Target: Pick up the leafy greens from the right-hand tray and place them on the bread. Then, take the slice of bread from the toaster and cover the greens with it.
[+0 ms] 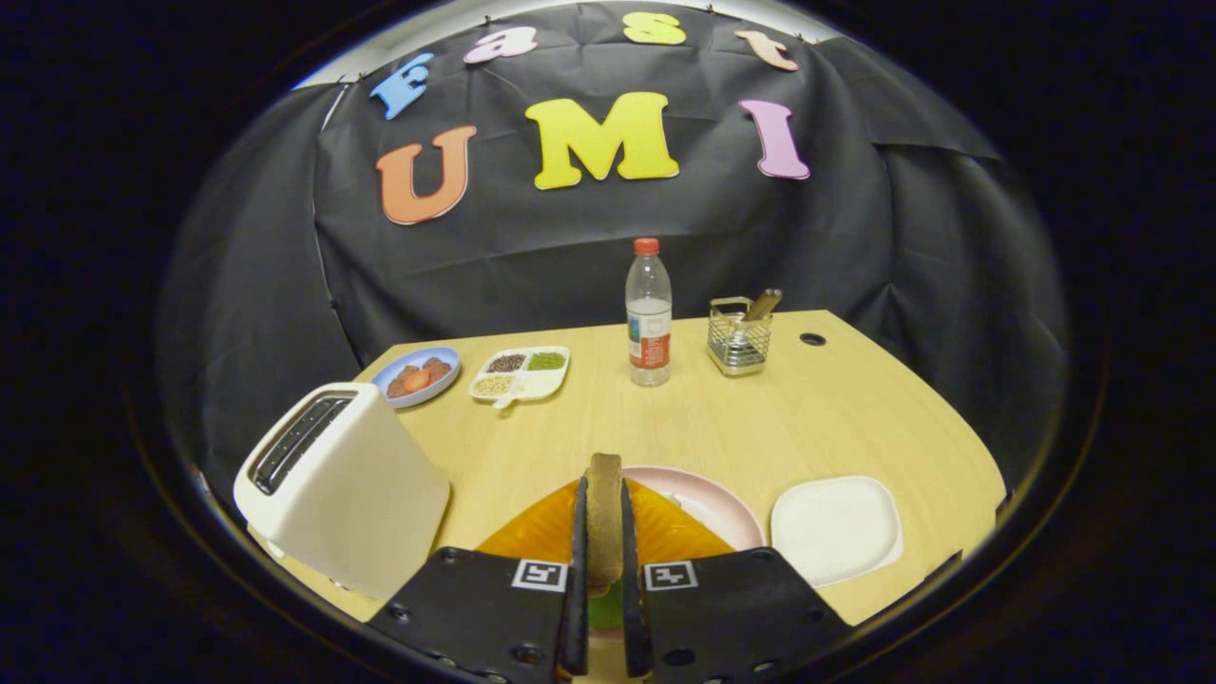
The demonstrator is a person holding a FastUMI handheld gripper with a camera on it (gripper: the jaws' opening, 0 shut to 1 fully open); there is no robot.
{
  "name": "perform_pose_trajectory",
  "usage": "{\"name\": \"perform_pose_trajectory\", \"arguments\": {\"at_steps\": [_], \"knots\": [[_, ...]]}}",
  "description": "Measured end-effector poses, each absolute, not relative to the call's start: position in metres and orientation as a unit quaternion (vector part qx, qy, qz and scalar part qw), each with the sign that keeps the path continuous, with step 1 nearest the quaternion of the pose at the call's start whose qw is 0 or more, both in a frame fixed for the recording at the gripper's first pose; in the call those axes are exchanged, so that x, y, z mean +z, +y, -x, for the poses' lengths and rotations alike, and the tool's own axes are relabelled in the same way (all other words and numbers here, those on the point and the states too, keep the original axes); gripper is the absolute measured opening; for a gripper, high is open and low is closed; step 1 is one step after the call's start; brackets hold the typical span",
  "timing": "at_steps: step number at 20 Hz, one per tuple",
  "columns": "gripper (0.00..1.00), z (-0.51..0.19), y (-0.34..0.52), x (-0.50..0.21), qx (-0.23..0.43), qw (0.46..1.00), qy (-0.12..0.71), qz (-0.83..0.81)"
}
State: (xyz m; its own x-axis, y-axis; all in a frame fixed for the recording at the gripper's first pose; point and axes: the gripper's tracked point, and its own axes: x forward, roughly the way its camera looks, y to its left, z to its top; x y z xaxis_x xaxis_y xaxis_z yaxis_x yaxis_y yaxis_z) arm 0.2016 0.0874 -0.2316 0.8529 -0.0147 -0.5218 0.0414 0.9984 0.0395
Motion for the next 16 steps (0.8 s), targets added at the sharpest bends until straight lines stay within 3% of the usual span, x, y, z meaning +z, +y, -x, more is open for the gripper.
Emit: {"name": "perform_pose_trajectory", "arguments": {"at_steps": [8, 16], "knots": [[0.15, -0.204, 0.045, -0.263, -0.031, 0.955, 0.295, -0.028], [0.46, -0.202, 0.028, -0.299, -0.036, 0.943, 0.329, -0.035]]}}
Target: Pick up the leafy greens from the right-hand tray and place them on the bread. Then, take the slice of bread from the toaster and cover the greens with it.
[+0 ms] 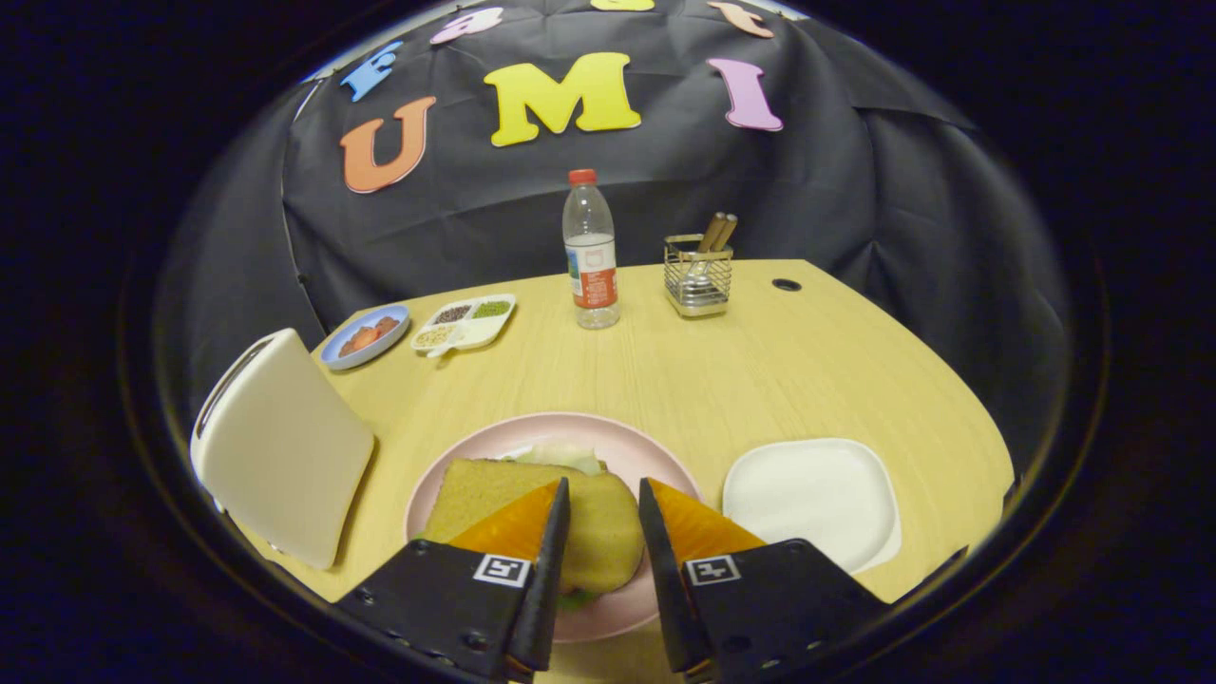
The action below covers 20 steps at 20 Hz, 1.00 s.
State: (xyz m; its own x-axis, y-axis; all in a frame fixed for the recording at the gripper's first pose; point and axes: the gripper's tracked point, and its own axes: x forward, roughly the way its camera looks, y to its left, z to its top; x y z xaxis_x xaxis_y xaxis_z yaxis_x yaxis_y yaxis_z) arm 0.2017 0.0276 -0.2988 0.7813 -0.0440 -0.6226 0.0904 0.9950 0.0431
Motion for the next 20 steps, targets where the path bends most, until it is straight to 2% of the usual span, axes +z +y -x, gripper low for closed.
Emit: {"name": "perform_pose_trajectory", "arguments": {"at_steps": [3, 4, 5, 7, 8, 10, 20], "knots": [[0.53, -0.198, 0.027, -0.295, -0.036, 0.946, 0.322, -0.036], [0.59, -0.198, 0.027, -0.291, -0.036, 0.948, 0.315, -0.033], [0.73, -0.196, 0.028, -0.286, -0.037, 0.95, 0.309, -0.03], [0.88, -0.191, 0.032, -0.271, -0.034, 0.956, 0.289, -0.019], [0.93, -0.187, 0.036, -0.261, -0.031, 0.961, 0.276, -0.013], [0.96, -0.179, 0.042, -0.246, -0.029, 0.967, 0.253, 0.001], [0.96, -0.118, 0.067, -0.164, -0.031, 0.984, 0.174, -0.003]]}}
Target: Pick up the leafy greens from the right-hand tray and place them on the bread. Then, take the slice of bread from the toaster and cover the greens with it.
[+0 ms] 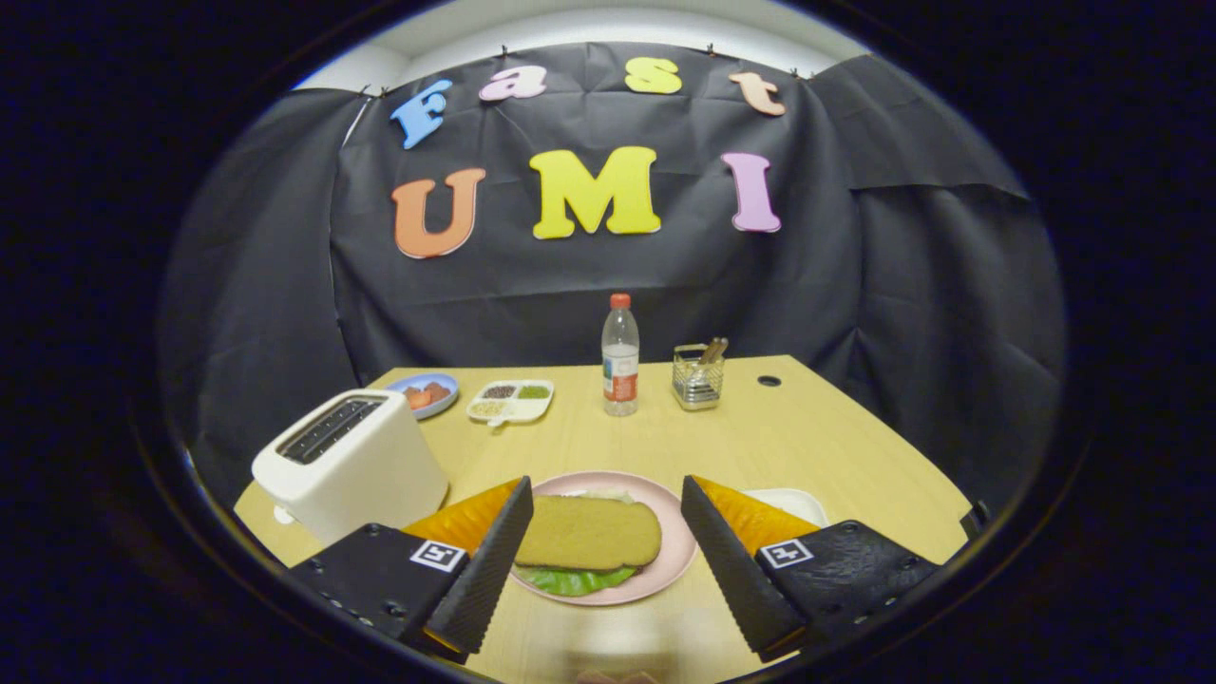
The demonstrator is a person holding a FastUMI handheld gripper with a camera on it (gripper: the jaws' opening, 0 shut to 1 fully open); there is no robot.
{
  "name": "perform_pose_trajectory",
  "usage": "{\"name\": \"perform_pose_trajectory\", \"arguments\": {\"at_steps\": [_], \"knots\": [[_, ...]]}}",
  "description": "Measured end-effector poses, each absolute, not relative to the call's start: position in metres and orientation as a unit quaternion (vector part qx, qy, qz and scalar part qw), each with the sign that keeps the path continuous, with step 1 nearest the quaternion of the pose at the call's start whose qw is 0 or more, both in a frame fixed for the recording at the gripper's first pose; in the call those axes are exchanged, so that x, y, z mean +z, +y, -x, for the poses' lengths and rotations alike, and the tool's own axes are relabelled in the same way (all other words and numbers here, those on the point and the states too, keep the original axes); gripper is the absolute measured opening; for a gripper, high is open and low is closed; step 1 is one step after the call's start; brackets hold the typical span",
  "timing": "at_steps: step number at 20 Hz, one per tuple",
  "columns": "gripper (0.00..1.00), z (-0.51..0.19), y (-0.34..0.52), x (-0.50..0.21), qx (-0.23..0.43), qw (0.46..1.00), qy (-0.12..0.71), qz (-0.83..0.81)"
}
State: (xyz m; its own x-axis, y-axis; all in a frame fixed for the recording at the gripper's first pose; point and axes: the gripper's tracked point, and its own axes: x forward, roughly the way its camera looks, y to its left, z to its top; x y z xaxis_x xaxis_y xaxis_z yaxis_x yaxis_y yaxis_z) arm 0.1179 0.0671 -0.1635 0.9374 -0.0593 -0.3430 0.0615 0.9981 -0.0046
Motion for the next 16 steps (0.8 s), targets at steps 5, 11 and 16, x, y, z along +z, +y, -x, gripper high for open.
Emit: {"name": "perform_pose_trajectory", "arguments": {"at_steps": [5, 11, 16], "knots": [[0.96, -0.072, 0.084, -0.093, -0.018, 0.996, 0.092, -0.006], [0.96, -0.027, 0.101, -0.041, -0.006, 0.999, 0.04, 0.029], [0.96, 0.001, 0.098, -0.017, 0.004, 1.0, 0.011, 0.007]]}}
